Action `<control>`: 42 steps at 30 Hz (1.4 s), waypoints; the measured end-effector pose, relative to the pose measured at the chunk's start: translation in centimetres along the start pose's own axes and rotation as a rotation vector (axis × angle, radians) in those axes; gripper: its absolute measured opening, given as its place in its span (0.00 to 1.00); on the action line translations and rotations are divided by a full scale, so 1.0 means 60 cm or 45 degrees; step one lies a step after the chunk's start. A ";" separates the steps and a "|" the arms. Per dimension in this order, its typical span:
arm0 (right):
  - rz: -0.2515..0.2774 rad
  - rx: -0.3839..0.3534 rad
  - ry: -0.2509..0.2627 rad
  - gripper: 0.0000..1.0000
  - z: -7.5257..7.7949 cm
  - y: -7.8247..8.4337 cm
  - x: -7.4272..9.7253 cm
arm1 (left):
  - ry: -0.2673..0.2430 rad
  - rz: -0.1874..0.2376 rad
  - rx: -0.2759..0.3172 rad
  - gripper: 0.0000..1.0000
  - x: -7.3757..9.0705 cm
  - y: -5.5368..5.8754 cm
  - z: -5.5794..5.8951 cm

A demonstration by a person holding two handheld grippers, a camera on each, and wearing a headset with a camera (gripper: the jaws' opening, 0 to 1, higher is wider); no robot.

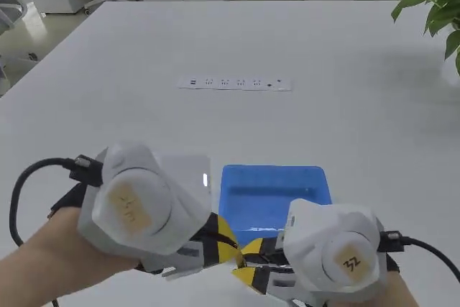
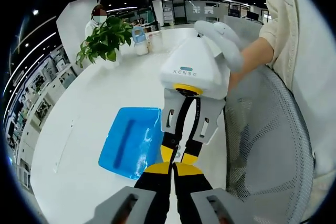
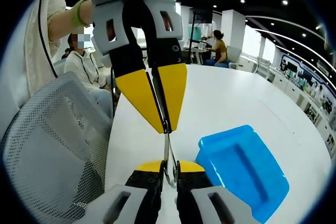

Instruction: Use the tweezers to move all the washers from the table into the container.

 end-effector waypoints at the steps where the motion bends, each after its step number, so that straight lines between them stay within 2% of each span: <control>1: -0.007 -0.002 -0.006 0.05 -0.001 0.003 -0.003 | 0.018 -0.033 -0.015 0.00 -0.003 0.001 0.001; 2: -0.015 0.001 -0.010 0.05 -0.003 0.005 -0.005 | 0.019 -0.060 -0.027 0.00 -0.007 0.003 0.001; 4: -0.013 0.009 0.002 0.05 -0.003 0.005 -0.004 | 0.009 -0.050 -0.038 0.00 -0.007 0.001 0.000; 8: -0.016 -0.008 -0.009 0.04 -0.003 0.006 -0.003 | 0.029 -0.046 -0.030 0.00 -0.007 0.000 0.000; 9: -0.018 -0.017 -0.009 0.04 -0.003 0.007 -0.003 | 0.043 -0.048 -0.030 0.00 -0.008 0.000 0.001; 10: -0.035 -0.071 -0.005 0.04 -0.002 0.008 -0.002 | 0.043 -0.046 -0.033 0.00 -0.008 -0.001 0.001; 12: -0.043 -0.082 -0.011 0.03 0.001 0.008 -0.002 | 0.046 -0.037 -0.037 0.00 -0.009 -0.003 -0.001; 13: -0.048 -0.107 -0.002 0.03 0.004 0.008 -0.002 | 0.025 -0.012 -0.021 0.00 -0.010 -0.004 -0.004; 15: -0.054 -0.179 0.014 0.03 0.007 0.010 -0.001 | 0.005 0.110 0.063 0.01 -0.009 -0.009 -0.008; 17: -0.042 -0.238 0.012 0.03 0.010 0.014 0.000 | -0.023 0.221 0.147 0.12 -0.003 -0.009 -0.009; 18: -0.029 -0.280 0.013 0.03 0.013 0.017 0.001 | -0.039 0.245 0.168 0.17 -0.001 -0.006 -0.008; 21: -0.009 -0.381 0.019 0.03 0.018 0.025 0.003 | -0.084 0.302 0.237 0.18 0.007 0.008 -0.002; 24: 0.004 -0.466 0.012 0.02 0.022 0.030 0.005 | -0.130 0.415 0.339 0.23 0.015 0.024 0.011; 25: 0.010 -0.528 0.000 0.02 0.022 0.033 0.006 | -0.138 0.443 0.366 0.25 0.016 0.029 0.015; 26: 0.017 -0.554 -0.001 0.02 0.023 0.034 0.007 | -0.156 0.476 0.413 0.27 0.018 0.036 0.021; 31: 0.052 -0.641 0.012 0.02 0.036 0.035 0.023 | -0.230 0.624 0.548 0.35 0.025 0.058 0.046; 34: 0.106 -0.727 0.007 0.02 0.047 0.024 0.039 | -0.263 0.679 0.610 0.39 0.027 0.069 0.062; 37: 0.137 -0.757 0.007 0.02 0.057 0.014 0.055 | -0.293 0.755 0.669 0.42 0.028 0.075 0.076; 42: 0.168 -0.758 0.032 0.02 0.074 -0.002 0.077 | -0.351 0.798 0.685 0.46 0.033 0.077 0.086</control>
Point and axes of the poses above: the centre of the closed fingertips' face, and the gripper's own axes: x roughly backward along the fingers, z roughly to its right, y roughly out of its underside, the point moved 9 cm from there along x, roughly backward along the fingers, and after that the axes turned 14 degrees about y, right-handed, at the moved point
